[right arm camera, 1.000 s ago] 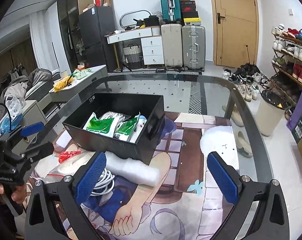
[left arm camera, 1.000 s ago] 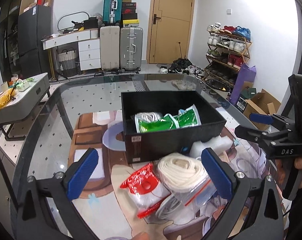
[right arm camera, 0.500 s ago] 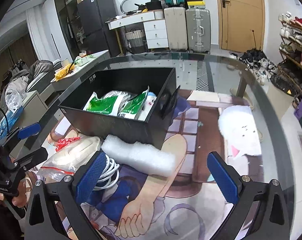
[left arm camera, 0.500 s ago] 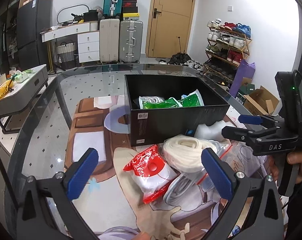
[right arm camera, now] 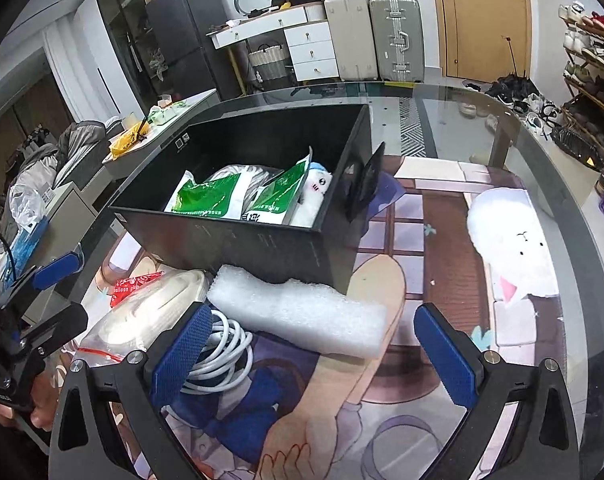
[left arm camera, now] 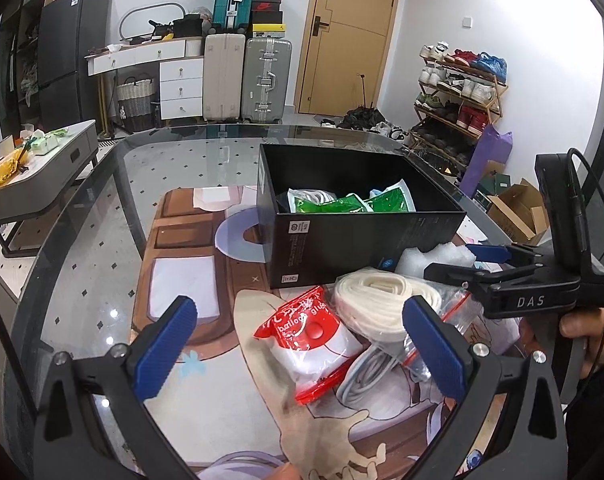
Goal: Organize soft objects
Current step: 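Lower the right gripper onto the white foam strip and close on it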
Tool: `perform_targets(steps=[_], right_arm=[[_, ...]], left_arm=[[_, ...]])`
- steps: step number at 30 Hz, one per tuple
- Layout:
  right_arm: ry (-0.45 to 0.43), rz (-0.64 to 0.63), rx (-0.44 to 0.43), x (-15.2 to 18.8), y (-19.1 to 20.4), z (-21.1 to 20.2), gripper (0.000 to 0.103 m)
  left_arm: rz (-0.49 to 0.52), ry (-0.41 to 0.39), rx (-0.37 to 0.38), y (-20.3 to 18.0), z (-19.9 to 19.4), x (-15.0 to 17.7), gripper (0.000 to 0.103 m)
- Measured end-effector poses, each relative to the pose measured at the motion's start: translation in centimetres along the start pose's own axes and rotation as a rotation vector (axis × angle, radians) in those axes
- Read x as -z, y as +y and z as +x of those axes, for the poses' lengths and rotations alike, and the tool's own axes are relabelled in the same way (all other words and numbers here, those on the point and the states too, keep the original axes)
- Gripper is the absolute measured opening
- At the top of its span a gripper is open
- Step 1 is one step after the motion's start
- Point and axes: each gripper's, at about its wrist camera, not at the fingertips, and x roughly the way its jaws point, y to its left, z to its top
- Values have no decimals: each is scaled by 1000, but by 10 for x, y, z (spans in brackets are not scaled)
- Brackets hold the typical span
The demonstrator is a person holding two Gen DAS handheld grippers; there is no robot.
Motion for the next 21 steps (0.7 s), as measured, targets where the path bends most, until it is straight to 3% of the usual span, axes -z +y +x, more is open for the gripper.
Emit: perform_targets(steps=[21], right_arm=[[58, 19, 76, -15, 12, 29, 102]], left_arm=[[-5, 12, -16, 5, -1, -2, 103]])
